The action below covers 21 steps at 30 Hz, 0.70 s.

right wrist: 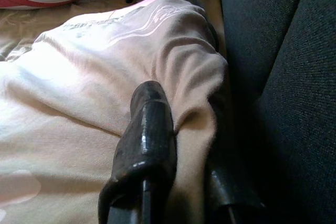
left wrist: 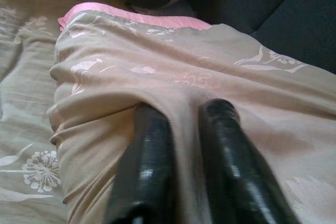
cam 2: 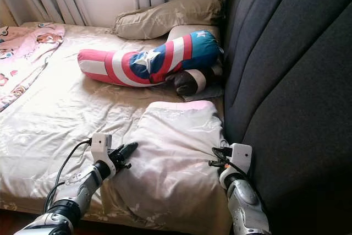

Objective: Clean up the room

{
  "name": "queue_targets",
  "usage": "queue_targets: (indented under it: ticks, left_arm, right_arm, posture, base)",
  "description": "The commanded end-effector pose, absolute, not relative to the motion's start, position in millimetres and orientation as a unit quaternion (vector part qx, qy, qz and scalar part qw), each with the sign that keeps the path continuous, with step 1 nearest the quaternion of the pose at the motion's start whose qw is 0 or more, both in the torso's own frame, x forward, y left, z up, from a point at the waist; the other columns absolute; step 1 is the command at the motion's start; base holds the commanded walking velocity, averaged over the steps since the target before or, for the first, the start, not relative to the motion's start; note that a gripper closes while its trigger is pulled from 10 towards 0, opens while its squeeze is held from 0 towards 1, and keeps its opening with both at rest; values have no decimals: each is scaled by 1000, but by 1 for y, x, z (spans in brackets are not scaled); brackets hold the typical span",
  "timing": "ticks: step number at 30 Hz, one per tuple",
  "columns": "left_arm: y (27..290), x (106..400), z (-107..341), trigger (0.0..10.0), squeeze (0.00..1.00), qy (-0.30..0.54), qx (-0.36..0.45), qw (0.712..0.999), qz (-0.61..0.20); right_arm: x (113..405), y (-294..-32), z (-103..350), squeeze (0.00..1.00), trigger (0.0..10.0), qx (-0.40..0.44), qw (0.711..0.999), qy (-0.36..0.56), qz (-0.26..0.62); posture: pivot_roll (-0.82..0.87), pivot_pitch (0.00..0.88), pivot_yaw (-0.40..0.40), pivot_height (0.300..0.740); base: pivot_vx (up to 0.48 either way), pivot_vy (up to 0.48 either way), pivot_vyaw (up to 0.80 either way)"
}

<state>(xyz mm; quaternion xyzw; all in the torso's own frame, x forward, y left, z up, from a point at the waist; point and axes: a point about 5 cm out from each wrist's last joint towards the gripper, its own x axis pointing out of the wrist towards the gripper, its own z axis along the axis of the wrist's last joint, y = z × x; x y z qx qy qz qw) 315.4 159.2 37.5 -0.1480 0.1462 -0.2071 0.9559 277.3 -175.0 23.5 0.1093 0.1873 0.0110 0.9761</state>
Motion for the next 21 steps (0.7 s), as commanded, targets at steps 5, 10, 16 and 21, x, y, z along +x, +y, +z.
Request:
queue_targets:
  ticks: [5, 10, 16, 21]
  left_arm:
    - [156, 323, 49, 10000, 0, 120, -130, 961, -211]
    - [165, 319, 45, 10000, 0, 125, -128, 964, -198]
    - [169, 317, 42, 10000, 1000, 130, -121, 966, -189]
    - [170, 317, 42, 10000, 0, 130, -116, 968, -180]
  right_arm:
    - [288, -187, 43, 0, 10000, 91, 986, 140, 4]
    - [287, -187, 41, 0, 10000, 91, 985, 144, 6]
    - [286, -184, 40, 0, 10000, 92, 985, 146, 9]
    - [286, -183, 39, 0, 10000, 93, 985, 148, 10]
  posture:
    - [15, 0, -51, 740]
    - [17, 0, -53, 740]
    - [20, 0, -57, 740]
    - [21, 0, -59, 740]
  base:
    - [0, 0, 0]
    - [0, 0, 0]
    - [0, 0, 0]
    - [0, 0, 0]
